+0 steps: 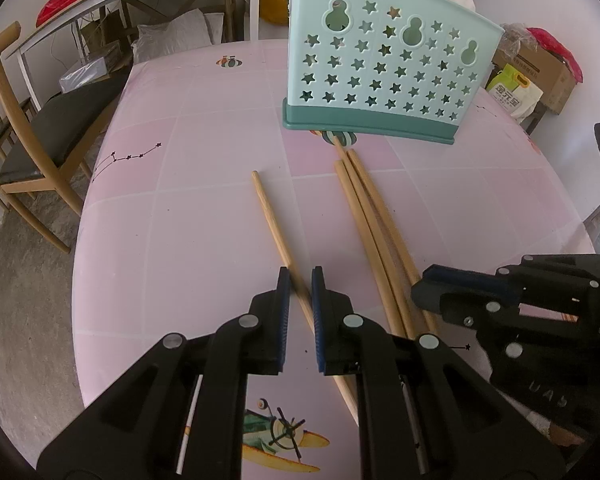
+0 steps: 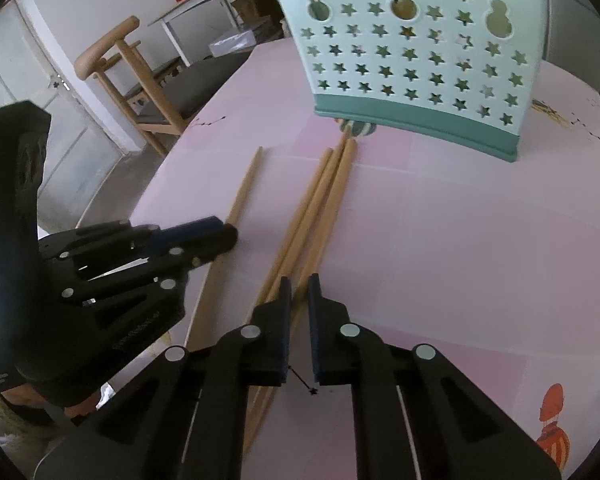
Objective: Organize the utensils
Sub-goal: 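Close the left tool on one chopstick while the right tool grasps another, then lift both held chopsticks up toward the green holder, then lower the left tool's chopstick into the green holder and open the left tool, then lower the right tool's chopstick into the green holder and open the right tool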
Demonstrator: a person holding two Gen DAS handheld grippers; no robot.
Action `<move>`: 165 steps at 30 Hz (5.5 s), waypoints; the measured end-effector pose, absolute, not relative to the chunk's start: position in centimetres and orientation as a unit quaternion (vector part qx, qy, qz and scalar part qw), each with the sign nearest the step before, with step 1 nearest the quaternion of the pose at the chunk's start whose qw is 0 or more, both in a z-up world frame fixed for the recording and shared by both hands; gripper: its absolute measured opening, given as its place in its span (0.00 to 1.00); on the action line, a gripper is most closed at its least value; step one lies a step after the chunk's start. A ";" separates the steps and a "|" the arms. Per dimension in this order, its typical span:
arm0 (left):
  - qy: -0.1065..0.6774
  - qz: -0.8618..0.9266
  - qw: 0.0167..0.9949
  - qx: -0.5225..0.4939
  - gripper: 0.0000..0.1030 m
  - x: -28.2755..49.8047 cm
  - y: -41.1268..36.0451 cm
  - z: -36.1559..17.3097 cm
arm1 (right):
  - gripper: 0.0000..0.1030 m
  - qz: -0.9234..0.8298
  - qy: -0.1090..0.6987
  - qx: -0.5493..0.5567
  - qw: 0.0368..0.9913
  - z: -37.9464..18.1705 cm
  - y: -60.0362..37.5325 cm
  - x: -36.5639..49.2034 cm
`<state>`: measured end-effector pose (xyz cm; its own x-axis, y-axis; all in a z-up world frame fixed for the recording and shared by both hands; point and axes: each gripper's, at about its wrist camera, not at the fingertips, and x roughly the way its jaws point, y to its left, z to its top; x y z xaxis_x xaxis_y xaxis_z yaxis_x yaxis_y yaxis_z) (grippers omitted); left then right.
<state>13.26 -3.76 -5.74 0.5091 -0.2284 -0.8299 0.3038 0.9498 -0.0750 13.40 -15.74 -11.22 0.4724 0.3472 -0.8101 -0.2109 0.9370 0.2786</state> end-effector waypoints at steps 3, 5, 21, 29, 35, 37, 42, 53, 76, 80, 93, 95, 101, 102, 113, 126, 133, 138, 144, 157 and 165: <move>0.471 -0.153 0.868 0.040 0.09 13.3 -3.7 -5.7 | 0.08 0.156 0.487 0.070 0.857 -11.3 -16.2 13.4; 0.471 -0.153 0.868 0.041 0.09 13.3 -3.8 -5.7 | 0.07 0.150 0.487 0.072 0.857 -11.3 -16.7 13.3; 0.473 -0.143 0.869 0.036 0.07 13.2 -3.6 -5.7 | 0.06 0.093 0.496 0.093 0.859 -11.3 -21.5 12.0; 0.490 -0.144 0.859 0.044 0.05 12.6 -3.2 -5.6 | 0.06 0.092 0.510 0.101 0.849 -11.3 -23.2 10.7; 0.497 -0.143 0.855 0.044 0.06 12.4 -3.2 -5.6 | 0.08 0.109 0.511 0.084 0.849 -10.9 -22.1 11.1; 0.499 -0.146 0.853 0.047 0.06 12.7 -3.4 -5.5 | 0.16 0.110 0.510 0.073 0.850 -10.9 -21.7 11.4; 0.502 -0.147 0.850 0.058 0.07 13.3 -3.7 -5.5 | 0.19 0.108 0.510 0.050 0.852 -11.1 -20.9 12.7; 0.510 -0.145 0.845 0.065 0.07 15.5 -3.9 -5.4 | 0.19 0.111 0.504 0.018 0.856 -11.0 -19.7 15.9; 0.453 -0.148 0.879 -0.009 0.04 17.1 -1.7 0.1 | 0.07 0.128 0.445 0.096 0.881 -7.0 -21.8 16.5; 0.401 -0.166 0.900 -0.040 0.04 15.9 -0.2 4.6 | 0.07 0.130 0.424 0.117 0.888 -5.2 -23.3 15.8; 0.229 -0.270 0.930 -0.100 0.04 15.5 -1.3 18.3 | 0.07 0.124 0.401 0.140 0.897 -3.5 -24.6 15.0; 0.215 -0.282 0.929 -0.105 0.04 16.2 -1.9 19.5 | 0.07 0.123 0.401 0.141 0.897 -3.5 -24.6 14.9; 0.190 -0.294 0.930 -0.113 0.04 19.0 -3.9 21.9 | 0.07 0.122 0.401 0.145 0.896 -3.4 -24.8 14.7; 0.189 -0.296 0.929 -0.119 0.04 19.6 -4.2 22.2 | 0.07 0.122 0.401 0.145 0.896 -3.4 -24.8 14.7; 0.184 -0.268 0.937 -0.126 0.04 23.7 -6.5 19.3 | 0.07 0.121 0.403 0.149 0.895 -3.7 -25.2 14.9; 0.239 -0.270 0.924 -0.128 0.04 25.4 -7.8 12.6 | 0.07 0.121 0.404 0.150 0.894 -3.8 -25.3 14.9; 0.251 -0.274 0.917 -0.145 0.16 25.1 -6.7 11.8 | 0.07 0.118 0.402 0.149 0.896 -3.8 -25.4 14.7; 0.236 -0.277 0.920 -0.145 0.30 23.4 -5.7 12.4 | 0.07 0.115 0.395 0.149 0.899 -3.3 -25.4 14.4; 0.223 -0.272 0.926 -0.139 0.44 20.2 -3.6 12.7 | 0.07 0.117 0.372 0.148 0.909 -1.4 -25.6 13.8; 0.286 -0.190 0.934 -0.095 0.56 15.6 1.7 6.9 | 0.07 0.159 0.251 0.133 0.946 8.4 -26.9 13.8; 0.346 -0.121 0.928 -0.071 0.56 14.8 2.5 2.1 | 0.07 0.176 0.150 0.105 0.967 15.8 -26.6 16.5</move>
